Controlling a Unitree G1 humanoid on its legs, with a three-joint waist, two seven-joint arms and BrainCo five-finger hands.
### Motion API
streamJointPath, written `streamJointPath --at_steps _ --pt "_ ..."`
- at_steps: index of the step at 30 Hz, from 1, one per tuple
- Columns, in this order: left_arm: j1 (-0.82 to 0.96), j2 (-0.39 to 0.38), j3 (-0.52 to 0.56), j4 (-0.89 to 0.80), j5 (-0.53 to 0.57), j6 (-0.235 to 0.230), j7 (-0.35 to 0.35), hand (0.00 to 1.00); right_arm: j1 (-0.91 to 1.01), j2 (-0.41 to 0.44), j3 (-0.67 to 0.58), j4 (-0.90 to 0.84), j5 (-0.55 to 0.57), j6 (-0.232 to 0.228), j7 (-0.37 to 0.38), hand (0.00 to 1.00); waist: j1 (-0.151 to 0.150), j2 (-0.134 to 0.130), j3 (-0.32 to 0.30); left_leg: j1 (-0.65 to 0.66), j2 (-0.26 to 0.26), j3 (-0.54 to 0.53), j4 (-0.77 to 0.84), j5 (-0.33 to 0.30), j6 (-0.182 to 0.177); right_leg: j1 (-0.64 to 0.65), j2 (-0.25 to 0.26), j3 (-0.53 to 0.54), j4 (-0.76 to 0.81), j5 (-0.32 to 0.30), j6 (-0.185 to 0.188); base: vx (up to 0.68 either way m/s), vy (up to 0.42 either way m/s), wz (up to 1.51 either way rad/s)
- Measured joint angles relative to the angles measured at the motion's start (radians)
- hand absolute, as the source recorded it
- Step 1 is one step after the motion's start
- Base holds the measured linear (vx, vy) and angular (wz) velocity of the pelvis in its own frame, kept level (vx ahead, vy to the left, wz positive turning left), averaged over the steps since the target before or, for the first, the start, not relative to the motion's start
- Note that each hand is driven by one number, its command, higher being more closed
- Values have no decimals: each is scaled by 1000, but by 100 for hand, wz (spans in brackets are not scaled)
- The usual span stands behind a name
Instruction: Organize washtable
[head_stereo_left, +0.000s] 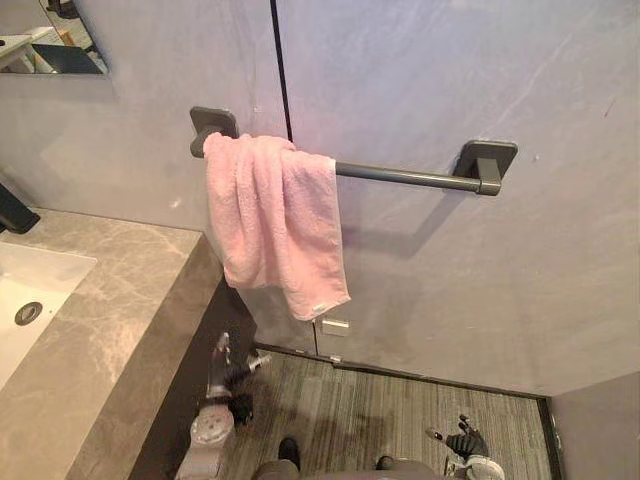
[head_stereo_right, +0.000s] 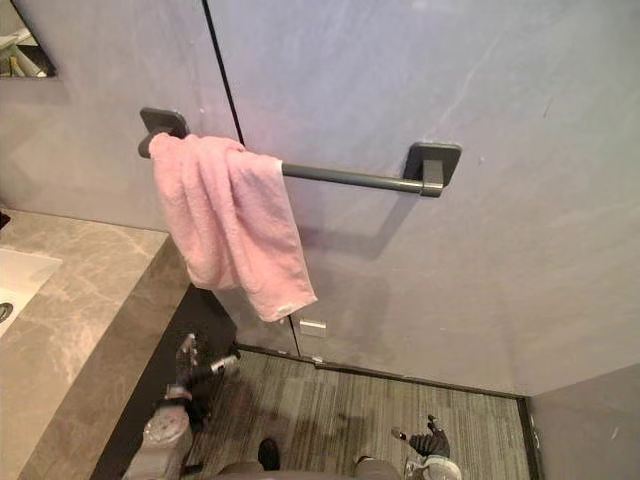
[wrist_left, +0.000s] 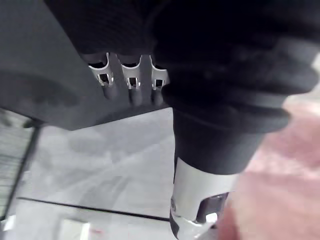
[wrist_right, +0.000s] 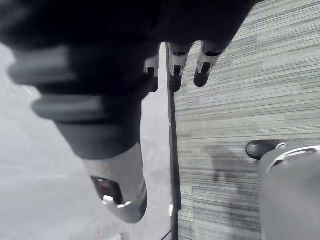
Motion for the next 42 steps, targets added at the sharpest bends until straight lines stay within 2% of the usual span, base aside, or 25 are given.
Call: streamJointPath --at_steps 6,13,19,28,34,35,42 --pt "-2 2 1 -106 1 -8 28 0 1 -11 4 -37 -31 1 1 0 -3 0 -17 8 -3 -45 -10 1 1 25 5 2 -20 1 -1 106 -18 2" --pt "-84 74 29 -168 14 -15 62 0 -5 -30 46 -78 -46 0 7 0 -7 -6 -22 23 -3 -42 -12 1 1 41 7 15 -41 15 -6 -5 3 -4" --pt "-102 84 42 -168 17 -15 106 0 -1 -31 53 -78 -47 0 21 0 -27 -10 -24 29 -7 -29 -29 4 7 51 8 37 -106 69 5 -75 34 -10" --pt "-104 85 50 -188 24 -15 104 0 2 -34 55 -79 -61 1 23 0 -30 -13 -25 32 -8 -17 -33 5 8 52 9 55 -134 83 11 -39 10 -6" --pt "-145 131 35 -184 36 -13 81 0 -5 -49 90 -117 -65 2 27 0 -33 -15 -26 29 -8 -19 -34 5 8 53 11 54 -139 83 12 45 -7 0" --pt "-157 134 31 -178 43 -13 77 100 -11 -49 91 -117 -65 2 27 0 -34 -15 -26 29 -8 -20 -34 5 8 54 11 54 -140 83 12 44 -8 -1" --pt "-223 155 -13 -101 55 -11 75 100 -32 -55 147 -194 -64 0 48 0 -56 -19 -26 27 -8 -20 -34 5 8 55 13 57 -151 86 11 -5 -1 -1"
